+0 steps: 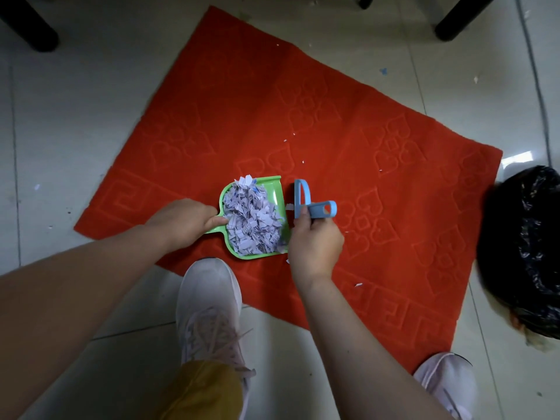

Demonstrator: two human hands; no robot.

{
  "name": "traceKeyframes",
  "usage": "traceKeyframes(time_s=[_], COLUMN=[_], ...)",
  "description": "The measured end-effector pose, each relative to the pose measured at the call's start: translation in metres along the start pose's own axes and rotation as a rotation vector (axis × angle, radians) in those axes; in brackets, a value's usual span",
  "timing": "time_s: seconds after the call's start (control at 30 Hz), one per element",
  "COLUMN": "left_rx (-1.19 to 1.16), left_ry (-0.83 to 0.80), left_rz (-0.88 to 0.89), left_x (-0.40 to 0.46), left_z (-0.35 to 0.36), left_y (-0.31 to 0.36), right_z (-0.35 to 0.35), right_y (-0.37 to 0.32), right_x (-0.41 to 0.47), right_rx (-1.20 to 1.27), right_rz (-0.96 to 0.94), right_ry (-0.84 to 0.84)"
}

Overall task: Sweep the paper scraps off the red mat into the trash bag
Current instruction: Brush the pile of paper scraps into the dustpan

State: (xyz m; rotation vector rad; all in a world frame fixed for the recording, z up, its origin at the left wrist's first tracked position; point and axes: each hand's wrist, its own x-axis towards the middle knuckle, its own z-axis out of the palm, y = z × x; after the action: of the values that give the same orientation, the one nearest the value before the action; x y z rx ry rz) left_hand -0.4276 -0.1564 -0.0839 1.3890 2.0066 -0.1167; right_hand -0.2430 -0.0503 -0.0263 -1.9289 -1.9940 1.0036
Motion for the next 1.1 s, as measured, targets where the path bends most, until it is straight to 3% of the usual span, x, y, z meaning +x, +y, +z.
traceKeyframes(time_s=[0.2,0.33,0.47,0.6,0.9,1.1], left_rx=[-0.006,-0.003,-0.006,-0.022,0.05,0.073], left_ry=[0.022,0.009,0.0,-0.011,-0.06,-0.06], left_rz=[-0.003,-0.002,0.001,0.008,0.138,0.124], left_x=[-0.001,-0.001,0.0,0.0,0.003,0.002], left_z=[0.003,0.001,0.001,-0.003,-0.011,-0.008], left_y=[-0.004,-0.002,-0.002,-0.01,-0.022,-0.018], right_z=[-0.019,-0.015,-0.005,-0.02,-0.027,-0.011], right_y=[0.002,0.003,-0.005,0.004,0.033,0.021], right_x=[0.01,0.01,0.005,0.006,-0.028,-0.038], right_rx=[0.078,-0.055,-0.01,0.073,0.109,0.223], right_rz=[-0.009,0.01,0.022,0.032,0.193,0.283], right_ry=[0.107,0.036,-0.031,0.069,0.187,0.14])
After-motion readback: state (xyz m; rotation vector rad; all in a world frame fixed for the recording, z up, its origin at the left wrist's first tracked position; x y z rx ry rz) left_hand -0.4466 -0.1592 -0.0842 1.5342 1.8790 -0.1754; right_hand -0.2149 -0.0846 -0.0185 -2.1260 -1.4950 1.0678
